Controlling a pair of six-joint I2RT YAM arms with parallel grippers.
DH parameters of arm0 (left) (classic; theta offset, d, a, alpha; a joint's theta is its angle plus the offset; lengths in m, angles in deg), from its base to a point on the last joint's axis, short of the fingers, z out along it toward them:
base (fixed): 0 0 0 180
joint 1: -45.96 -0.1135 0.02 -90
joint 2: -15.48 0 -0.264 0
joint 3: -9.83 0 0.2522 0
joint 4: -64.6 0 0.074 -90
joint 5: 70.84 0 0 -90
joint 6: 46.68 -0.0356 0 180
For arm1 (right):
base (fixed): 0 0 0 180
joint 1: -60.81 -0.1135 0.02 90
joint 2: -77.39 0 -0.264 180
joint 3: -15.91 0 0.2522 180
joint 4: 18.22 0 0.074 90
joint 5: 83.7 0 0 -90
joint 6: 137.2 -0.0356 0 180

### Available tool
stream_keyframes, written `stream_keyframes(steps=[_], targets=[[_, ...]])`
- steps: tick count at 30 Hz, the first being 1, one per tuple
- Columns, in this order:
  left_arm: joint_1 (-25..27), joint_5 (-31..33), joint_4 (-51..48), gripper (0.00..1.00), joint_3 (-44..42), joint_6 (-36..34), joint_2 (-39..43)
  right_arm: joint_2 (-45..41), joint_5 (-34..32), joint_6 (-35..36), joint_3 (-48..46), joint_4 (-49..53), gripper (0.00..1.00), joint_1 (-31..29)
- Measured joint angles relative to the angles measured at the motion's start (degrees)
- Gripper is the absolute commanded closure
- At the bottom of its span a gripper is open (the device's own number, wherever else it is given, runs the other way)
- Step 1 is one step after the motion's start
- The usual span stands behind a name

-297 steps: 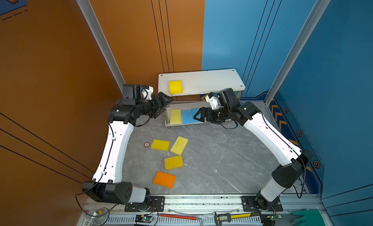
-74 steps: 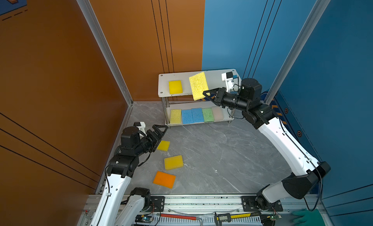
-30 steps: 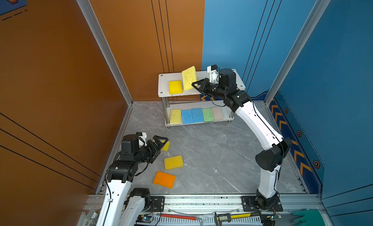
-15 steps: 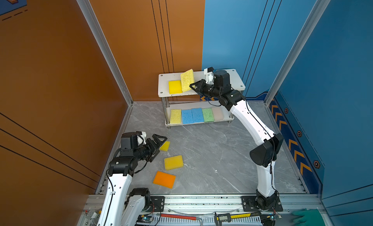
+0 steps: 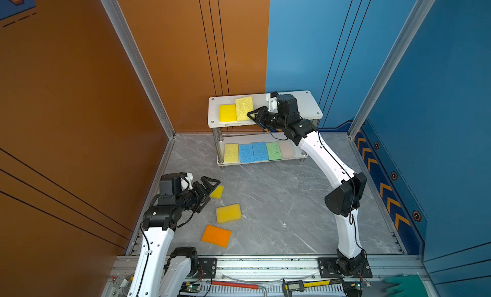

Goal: Place and organize the cleaning sponges onto the shelf
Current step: 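Lower the sponge flat onto the top shelf next to the yellow block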

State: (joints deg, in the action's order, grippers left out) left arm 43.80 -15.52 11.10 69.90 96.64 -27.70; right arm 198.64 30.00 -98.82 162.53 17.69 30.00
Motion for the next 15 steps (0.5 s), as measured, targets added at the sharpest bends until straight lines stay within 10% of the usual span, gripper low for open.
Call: stream_keyframes(steps=[15], targets=[[0.0,-0.1,0.0,0.02,0.0,0.0,0.1,-0.6,-0.2,0.7,0.5,-1.2,0.23,-1.1]])
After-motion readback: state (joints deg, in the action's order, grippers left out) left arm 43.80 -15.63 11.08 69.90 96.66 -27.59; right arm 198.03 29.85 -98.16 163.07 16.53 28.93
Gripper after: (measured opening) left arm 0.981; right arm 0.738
